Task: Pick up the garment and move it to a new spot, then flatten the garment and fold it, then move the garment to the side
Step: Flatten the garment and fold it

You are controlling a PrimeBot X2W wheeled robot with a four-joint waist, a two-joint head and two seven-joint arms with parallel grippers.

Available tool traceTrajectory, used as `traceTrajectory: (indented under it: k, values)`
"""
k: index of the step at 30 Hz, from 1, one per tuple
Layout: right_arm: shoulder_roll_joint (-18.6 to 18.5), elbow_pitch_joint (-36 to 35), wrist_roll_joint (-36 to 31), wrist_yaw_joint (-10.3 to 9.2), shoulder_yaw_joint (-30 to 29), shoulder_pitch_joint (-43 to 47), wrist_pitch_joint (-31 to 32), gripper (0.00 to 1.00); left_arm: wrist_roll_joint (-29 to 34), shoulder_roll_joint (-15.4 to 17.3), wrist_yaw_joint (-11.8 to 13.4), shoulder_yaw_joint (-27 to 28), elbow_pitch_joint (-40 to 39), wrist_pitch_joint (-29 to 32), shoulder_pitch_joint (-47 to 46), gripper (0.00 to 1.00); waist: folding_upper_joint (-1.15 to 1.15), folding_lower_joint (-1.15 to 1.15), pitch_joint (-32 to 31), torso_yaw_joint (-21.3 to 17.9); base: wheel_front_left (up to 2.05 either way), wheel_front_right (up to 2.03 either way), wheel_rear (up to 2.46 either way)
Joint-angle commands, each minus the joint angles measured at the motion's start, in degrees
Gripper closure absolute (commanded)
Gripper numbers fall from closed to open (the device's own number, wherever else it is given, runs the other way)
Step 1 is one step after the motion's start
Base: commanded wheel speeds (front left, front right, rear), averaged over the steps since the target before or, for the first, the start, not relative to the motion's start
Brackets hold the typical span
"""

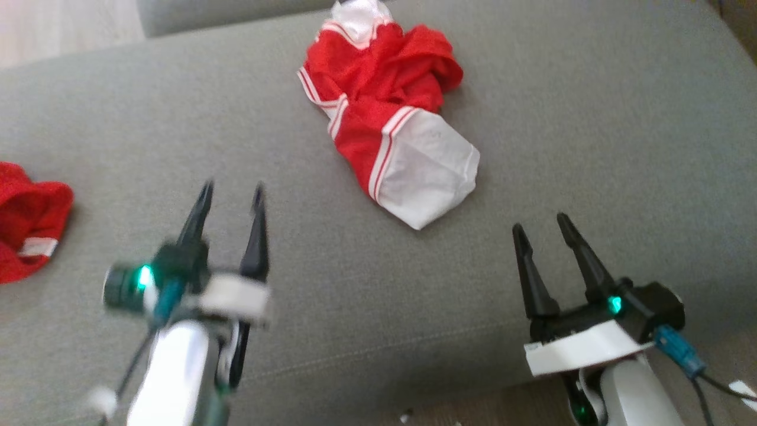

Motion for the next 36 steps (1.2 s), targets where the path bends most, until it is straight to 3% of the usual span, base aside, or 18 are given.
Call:
traceTrajectory:
  k: [1, 5, 10, 16, 24, 25, 26, 36]
  values:
    - [0.20, -2.43, -0.33, 0.37, 1.29, -3.24, -0.26, 0.00, -0.37, -0.04, -1.12, 0.98, -0.42, -0.70, -6.30, 0.00, 0.00, 0.00, 3.33, -1.42, 0.00, 0.00, 0.00]
    - [0.20, -3.59, -0.37, 0.37, 1.64, -5.13, -0.26, 0.00, -12.29, -0.07, -3.05, -2.14, 4.42, -0.14, -16.00, 0.00, 0.00, 0.00, 7.16, -2.91, 0.00, 0.00, 0.00]
    - [0.20, -4.90, 0.06, 0.37, 2.22, -6.64, -0.26, 0.00, -21.63, -0.08, -1.14, -9.33, 9.99, 5.59, -26.74, 0.00, 0.00, 0.00, 11.19, -3.96, 0.00, 0.00, 0.00]
    - [0.20, -5.61, 0.44, 0.37, 2.58, -8.30, -0.26, 0.00, -21.49, -0.09, 1.63, -14.61, 18.46, 9.32, -35.45, 0.00, 0.00, 0.00, 14.10, -4.61, 0.00, 0.00, 0.00]
    - [0.20, -5.94, 1.07, 0.37, 2.81, -10.00, -0.26, 0.00, -18.64, 0.50, 1.95, -19.35, 32.71, 12.94, -43.38, 0.00, 0.00, 0.00, 15.33, -4.93, 0.00, 0.00, 0.00]
    - [0.20, -6.02, 1.23, 0.37, 2.80, -10.07, -0.26, 0.00, -18.50, 0.61, 1.62, -19.57, 33.77, 12.58, -43.72, 0.27, 0.00, 0.00, 15.17, -4.93, 0.00, 0.00, 0.00]
    - [0.20, -6.09, 1.39, 0.37, 2.69, -10.03, -0.26, 0.00, -18.80, 0.59, 1.13, -19.48, 34.48, 11.89, -43.90, 1.00, 0.00, 0.00, 14.97, -4.86, 0.00, 0.00, 0.00]
    - [0.20, -5.88, 3.41, 0.37, 3.47, -9.64, -0.26, 0.00, -24.09, 0.25, -5.25, -17.44, 32.34, 9.05, -49.27, 1.00, 0.00, 0.00, 11.07, -5.39, 0.00, 0.00, 0.00]
